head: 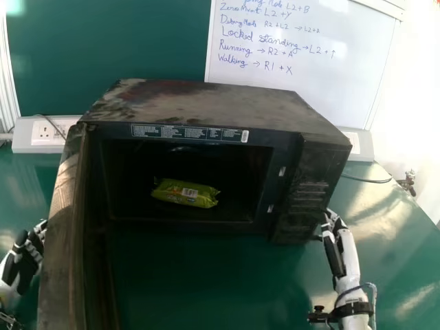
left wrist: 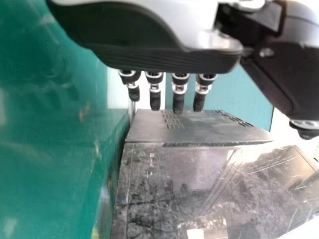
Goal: Put biscuit inside oven
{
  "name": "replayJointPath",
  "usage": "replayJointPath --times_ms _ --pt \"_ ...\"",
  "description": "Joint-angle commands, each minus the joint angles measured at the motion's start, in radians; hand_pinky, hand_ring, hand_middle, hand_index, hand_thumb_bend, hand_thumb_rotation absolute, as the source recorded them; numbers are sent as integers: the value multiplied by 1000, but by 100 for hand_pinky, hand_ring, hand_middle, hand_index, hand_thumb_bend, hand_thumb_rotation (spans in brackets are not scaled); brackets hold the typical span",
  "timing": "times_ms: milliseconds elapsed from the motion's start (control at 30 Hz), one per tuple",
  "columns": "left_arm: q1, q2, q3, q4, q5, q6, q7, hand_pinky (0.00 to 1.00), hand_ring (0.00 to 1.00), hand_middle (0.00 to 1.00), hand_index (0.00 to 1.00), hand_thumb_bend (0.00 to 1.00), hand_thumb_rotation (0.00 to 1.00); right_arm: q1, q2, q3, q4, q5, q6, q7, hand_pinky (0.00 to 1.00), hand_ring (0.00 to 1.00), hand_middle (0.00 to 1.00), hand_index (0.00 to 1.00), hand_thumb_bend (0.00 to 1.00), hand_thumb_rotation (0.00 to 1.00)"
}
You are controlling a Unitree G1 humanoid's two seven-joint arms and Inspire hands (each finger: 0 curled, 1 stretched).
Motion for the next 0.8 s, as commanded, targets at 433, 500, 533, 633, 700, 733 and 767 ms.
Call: replayJointPath --times_ms 433,500,533,633,700,733,767 --pt "28 -72 -66 -26 -8 28 -15 0 31 44 49 0 80 -19 11 -15 -55 -62 150 -56 62 73 80 89 75 100" --pt "30 -74 -73 -37 -9 38 -17 0 31 44 48 0 80 -22 7 -16 -55 -58 163 -49 62 74 81 89 74 100" --pt "31 -74 -76 -42 -7 43 -16 0 31 44 48 0 79 -25 5 -17 -52 -56 165 -47 63 74 82 89 73 100" --pt "31 -75 -83 -51 -4 51 -17 0 31 44 47 0 79 -33 0 -23 -38 -46 167 -41 63 74 82 89 72 100" --pt "29 -76 -88 -56 -3 57 -20 0 30 44 48 0 76 -37 -1 -30 -28 -32 168 -33 63 75 82 90 71 100" --pt "28 -76 -91 -56 -2 57 -22 0 30 44 48 0 75 -39 0 -34 -24 -23 170 -28 64 75 82 90 71 100" --pt "25 -76 -93 -56 -4 59 -25 1 30 44 48 0 75 -41 1 -39 -21 -12 173 -22 64 75 82 90 71 100"
